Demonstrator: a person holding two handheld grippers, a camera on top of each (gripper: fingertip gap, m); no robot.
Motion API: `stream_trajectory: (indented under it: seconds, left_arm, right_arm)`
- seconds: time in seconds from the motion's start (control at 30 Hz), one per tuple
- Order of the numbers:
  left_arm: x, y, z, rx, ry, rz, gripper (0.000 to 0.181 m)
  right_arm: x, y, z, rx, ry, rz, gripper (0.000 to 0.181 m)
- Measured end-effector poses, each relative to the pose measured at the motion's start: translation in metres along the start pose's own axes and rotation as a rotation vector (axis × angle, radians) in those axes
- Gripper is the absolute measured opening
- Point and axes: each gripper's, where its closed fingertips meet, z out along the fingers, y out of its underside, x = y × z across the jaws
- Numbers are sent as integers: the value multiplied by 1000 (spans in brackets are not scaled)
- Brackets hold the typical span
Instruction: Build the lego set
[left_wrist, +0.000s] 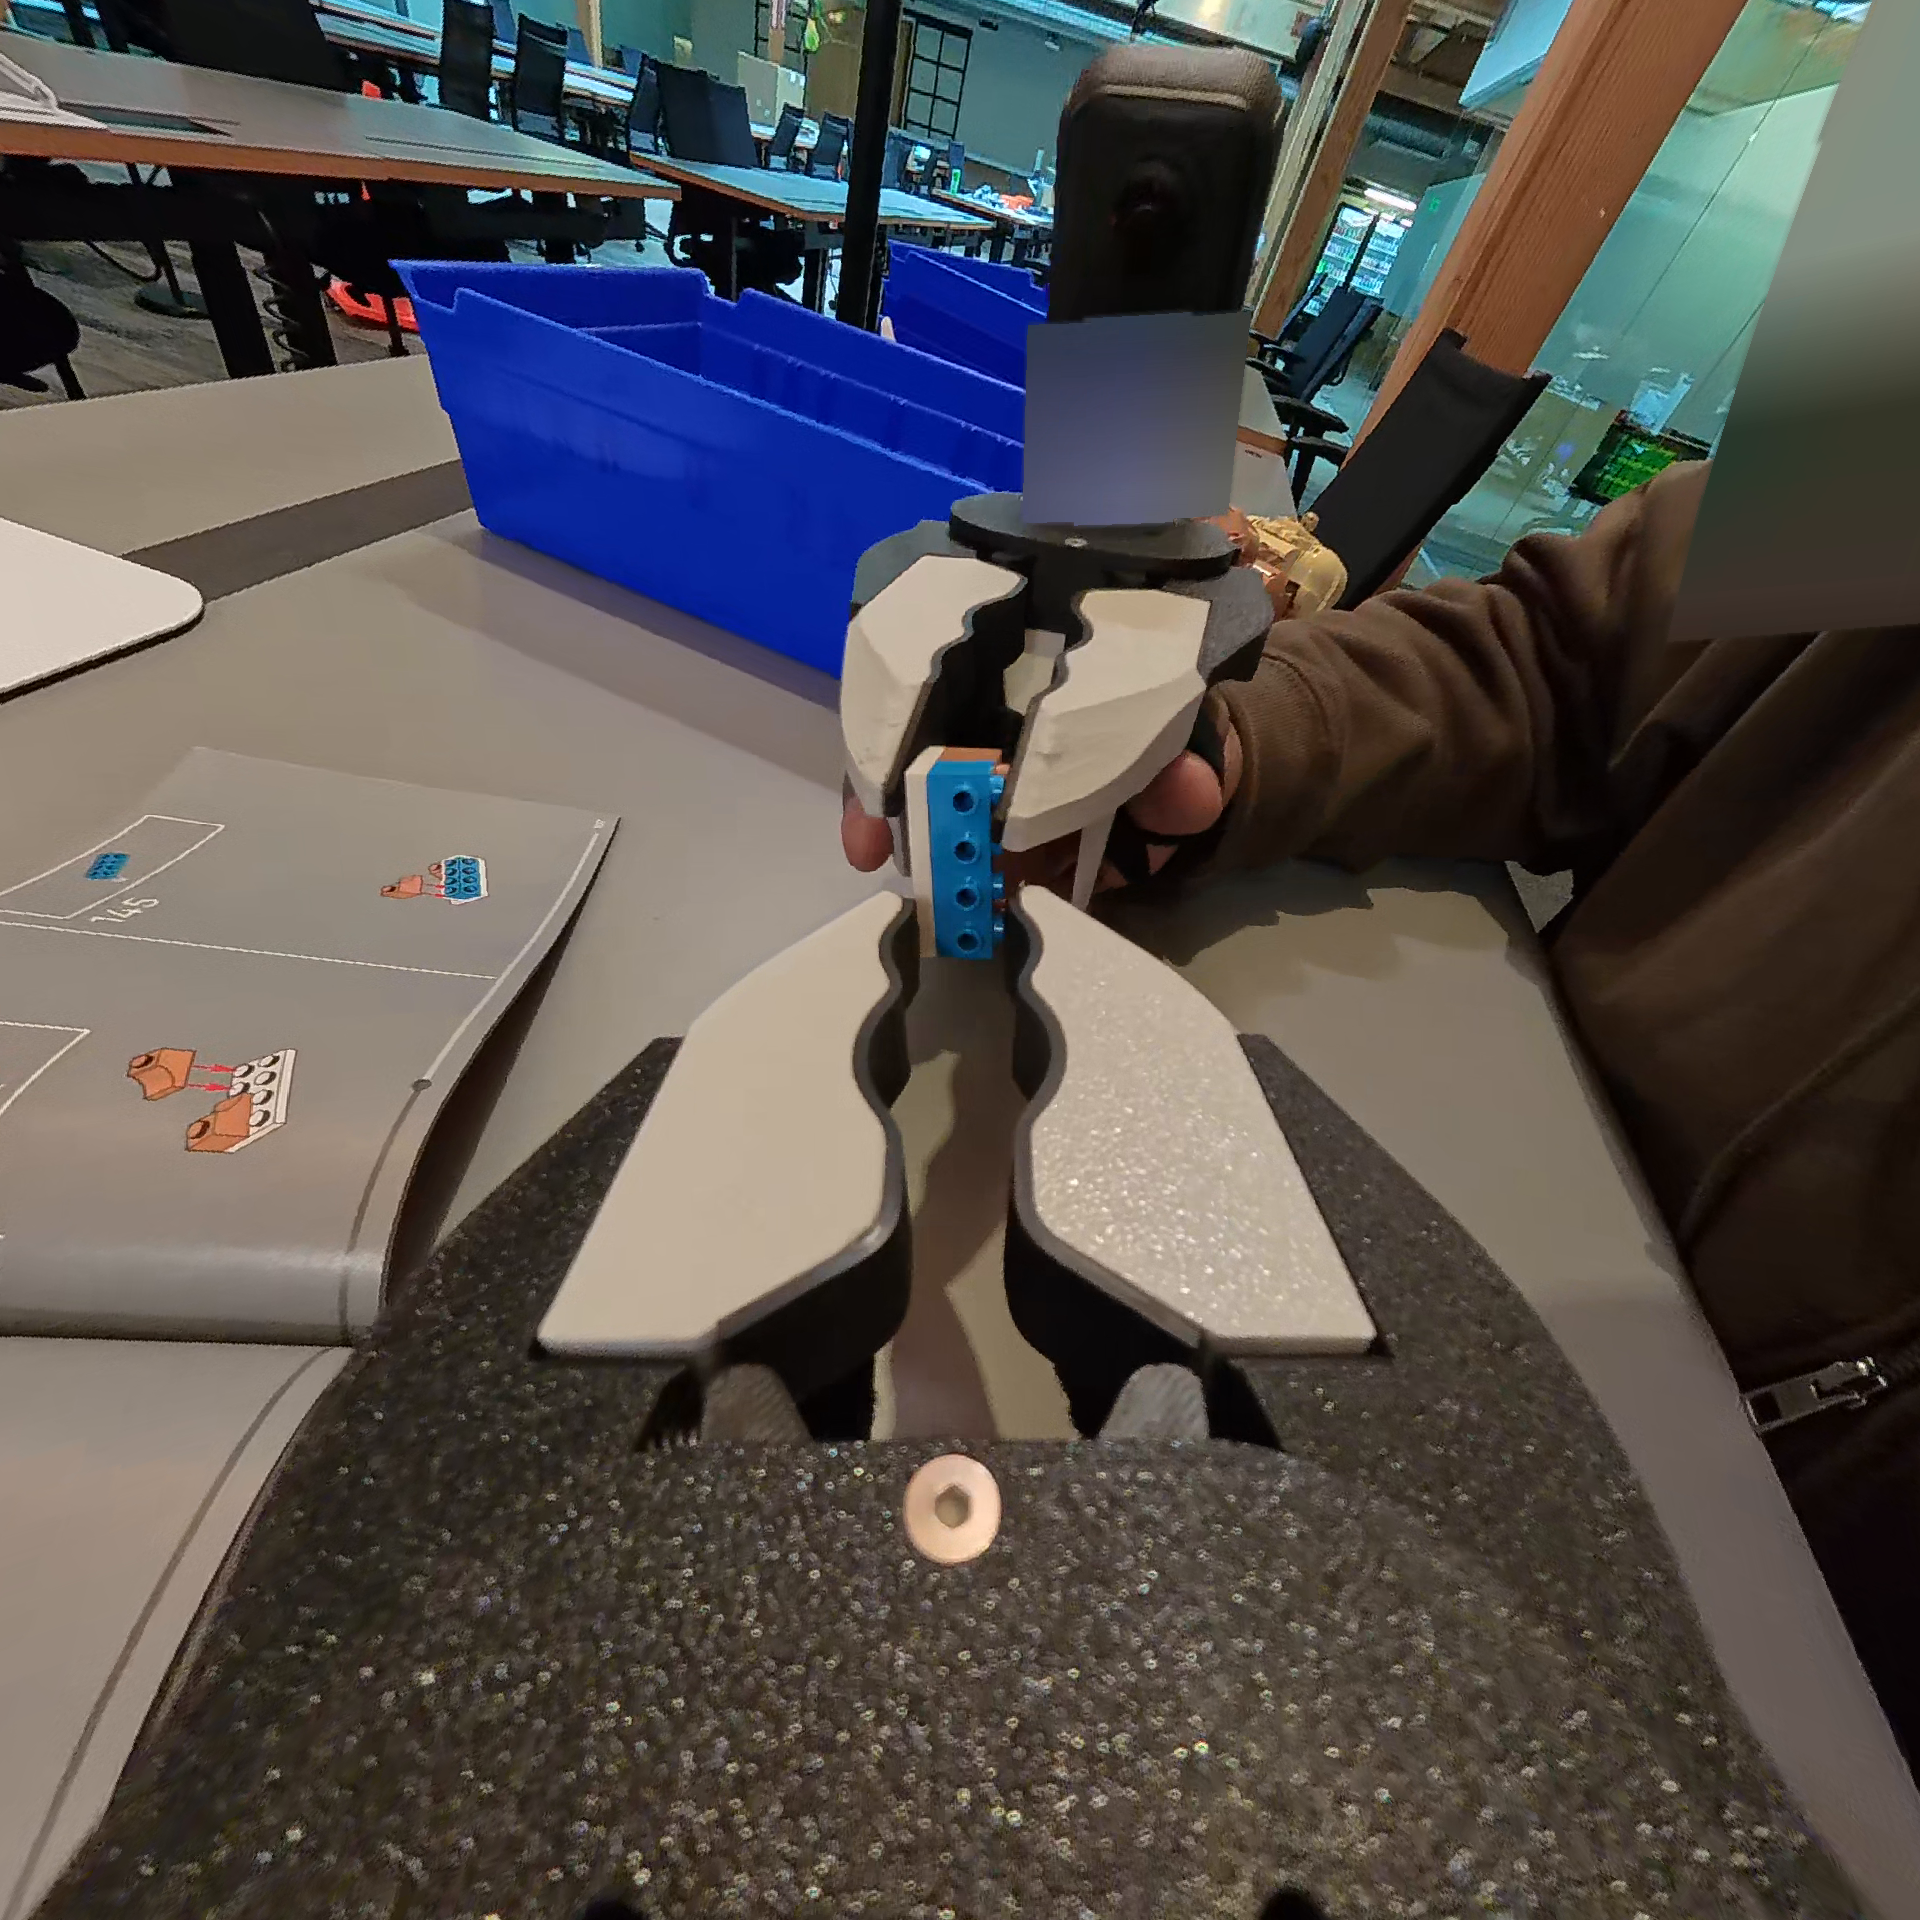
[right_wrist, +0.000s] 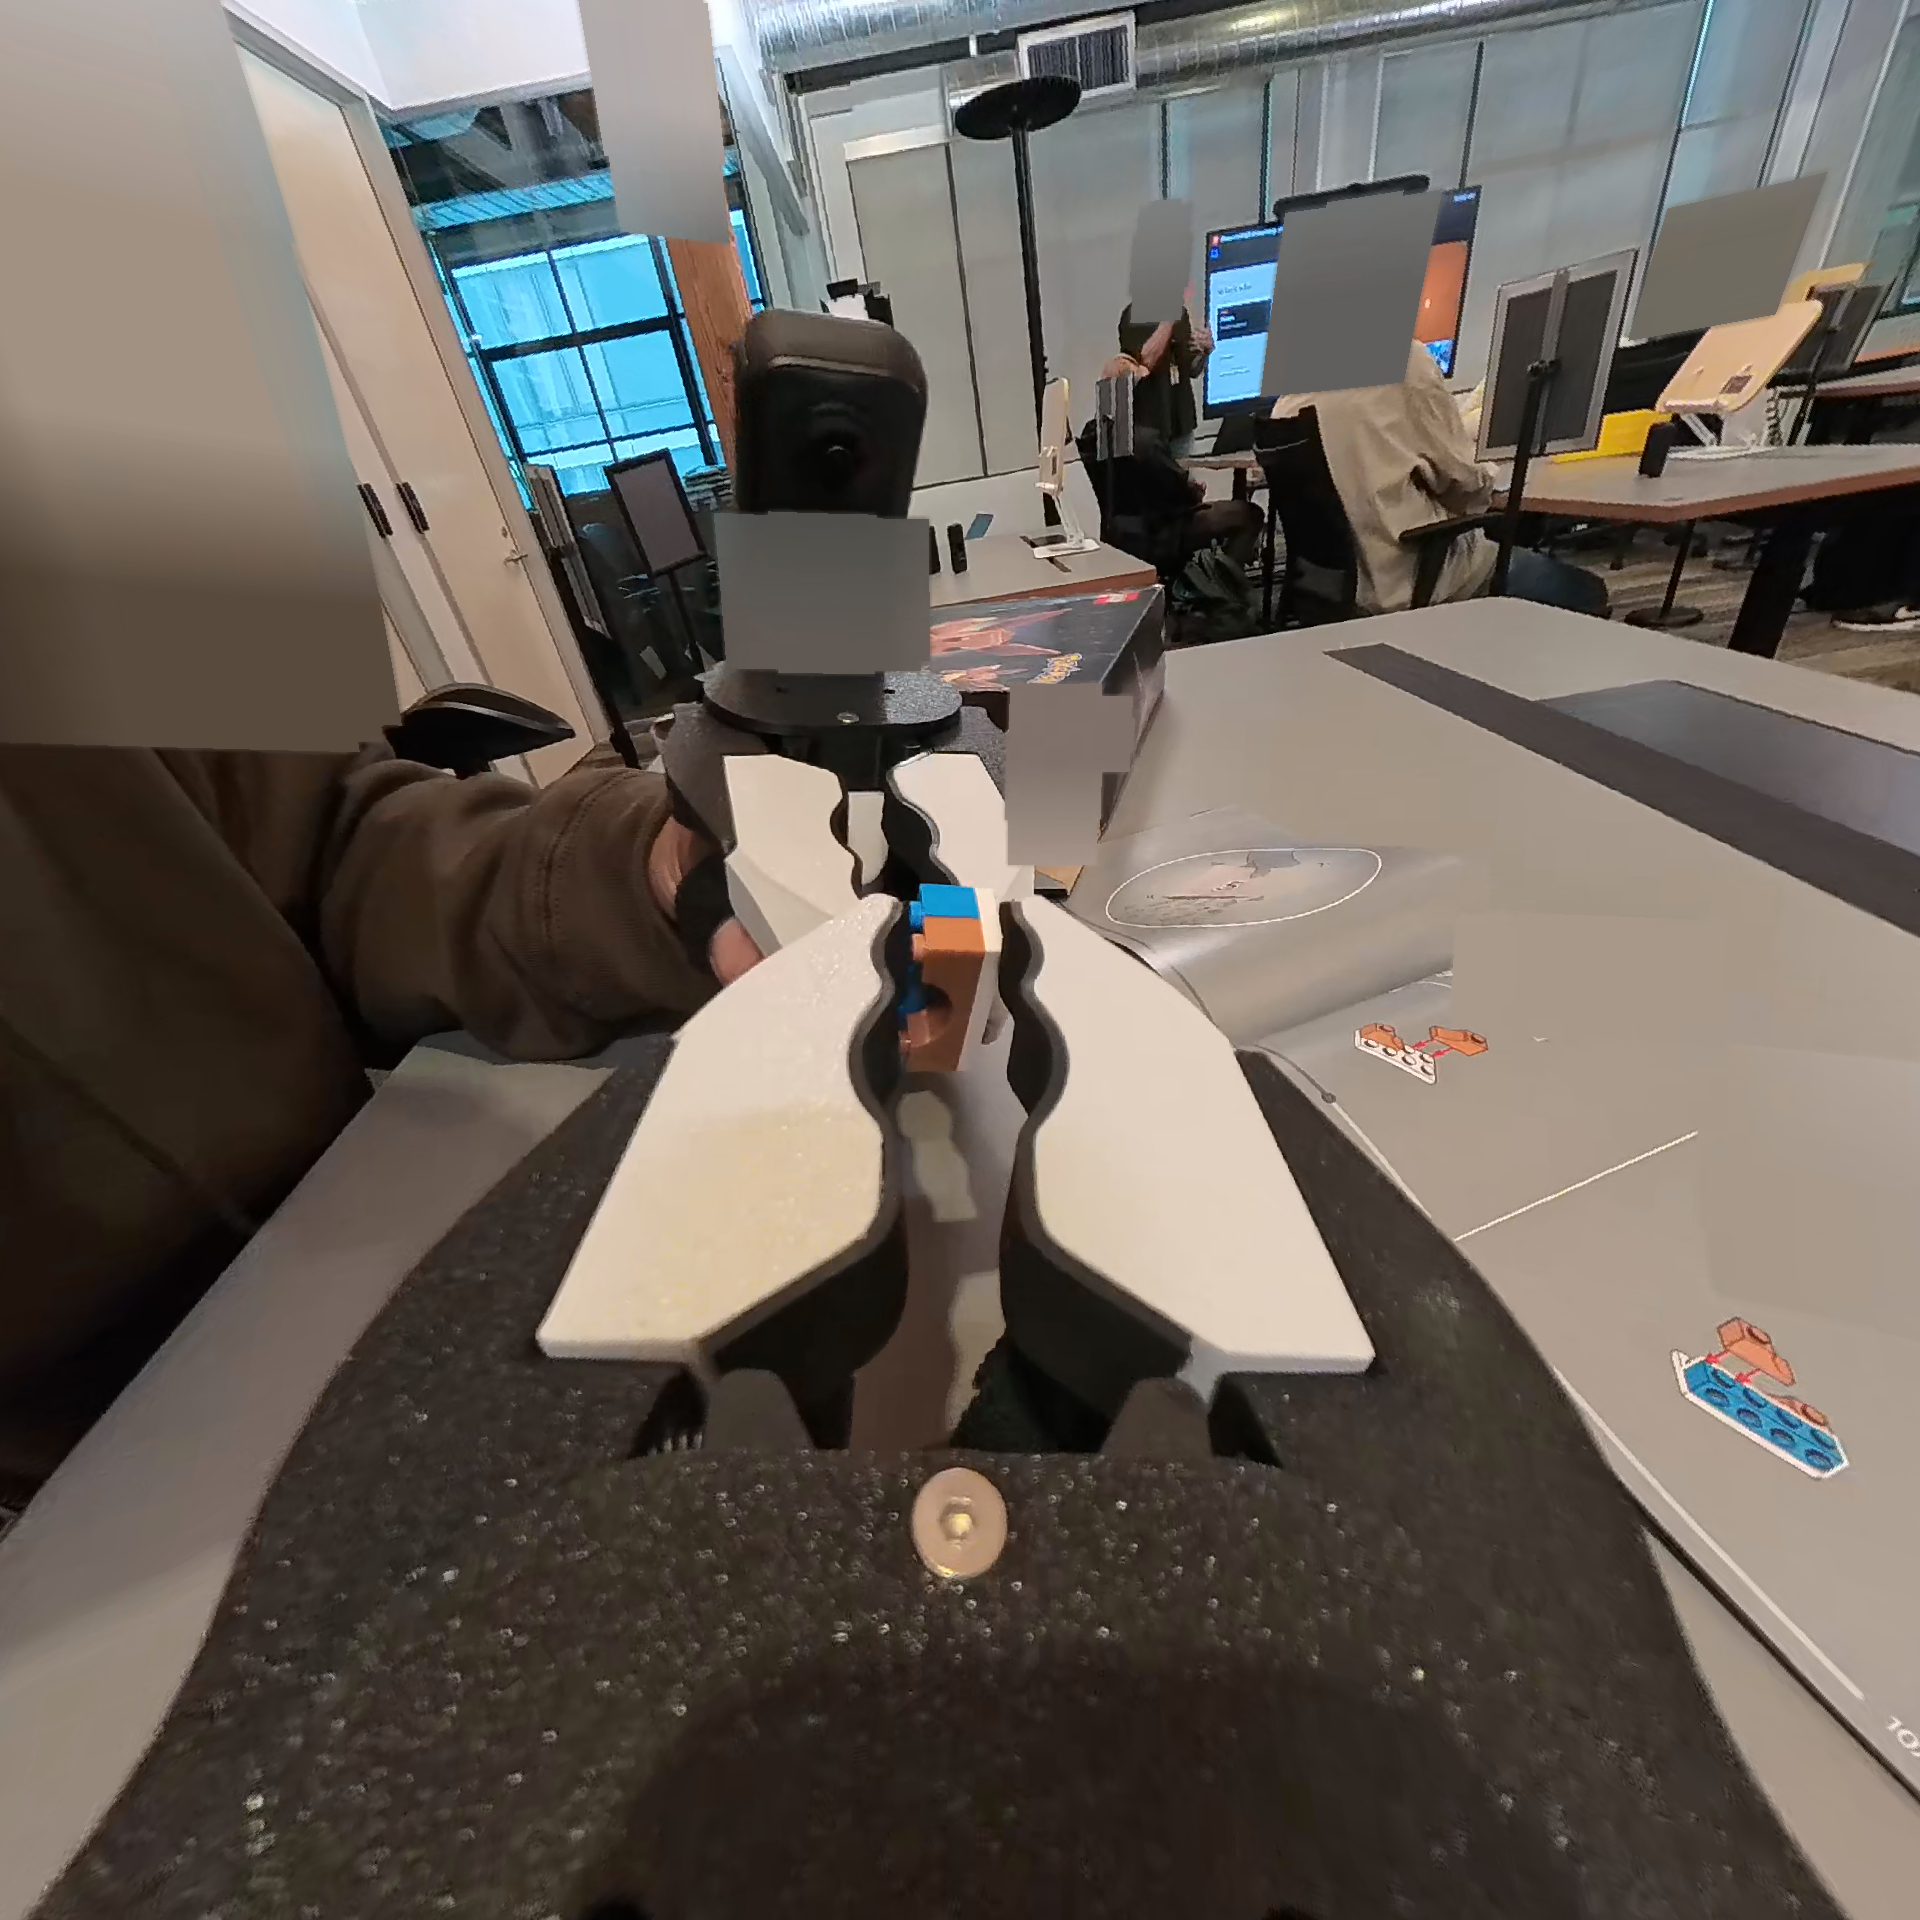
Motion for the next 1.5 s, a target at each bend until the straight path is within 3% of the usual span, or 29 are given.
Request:
stream_trajectory:
  seconds: [0.33,0.43,0.67,0.97,1.1,1.17,1.3,1.5]
  left_arm:
    - [5,0,-3,23,75,-21,16]
    - [4,-2,-5,39,82,-29,15]
    - [10,3,-4,2,98,19,15]
    - [11,5,-3,-12,110,-2,15]
    - [0,-2,-4,65,99,-128,16]
    - [-5,-9,-8,126,103,-205,16]
    - [-14,-17,-15,206,105,-291,16]
    - [-8,-18,-13,202,138,-278,16]
  right_arm:
    - [-4,-1,-2,27,-110,103,16]
    - [-8,-3,-3,41,-137,113,27]
    - [-9,-1,-2,25,-136,101,15]
    - [-11,2,-2,3,-160,114,15]
    - [3,-1,-1,33,-93,195,17]
    - [6,-2,-3,48,-83,222,34]
    - [9,3,-1,14,-56,219,29]
    - [8,5,0,6,-56,224,19]
